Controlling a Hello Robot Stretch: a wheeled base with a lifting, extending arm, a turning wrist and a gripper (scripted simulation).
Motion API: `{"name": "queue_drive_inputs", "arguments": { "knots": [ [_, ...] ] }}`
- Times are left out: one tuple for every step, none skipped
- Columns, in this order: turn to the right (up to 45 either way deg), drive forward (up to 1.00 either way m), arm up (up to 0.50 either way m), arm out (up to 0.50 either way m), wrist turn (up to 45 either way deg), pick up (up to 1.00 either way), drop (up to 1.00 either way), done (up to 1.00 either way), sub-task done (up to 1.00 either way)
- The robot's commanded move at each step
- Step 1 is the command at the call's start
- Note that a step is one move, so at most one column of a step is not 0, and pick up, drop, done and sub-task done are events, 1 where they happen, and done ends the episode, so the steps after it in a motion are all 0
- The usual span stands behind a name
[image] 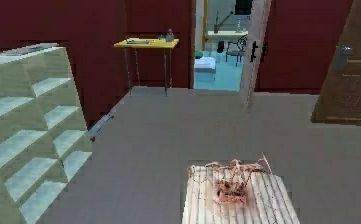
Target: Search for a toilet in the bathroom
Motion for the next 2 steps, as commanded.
{"name": "queue_drive_inputs", "arguments": {
  "knots": [
    [45.0, 0.0, 0.0, 0.0, 0.0, 0.0, 0.0, 0.0, 0.0],
    [3.0, 0.0, 0.0, 0.0, 0.0, 0.0, 0.0, 0.0, 0.0]
  ]
}}
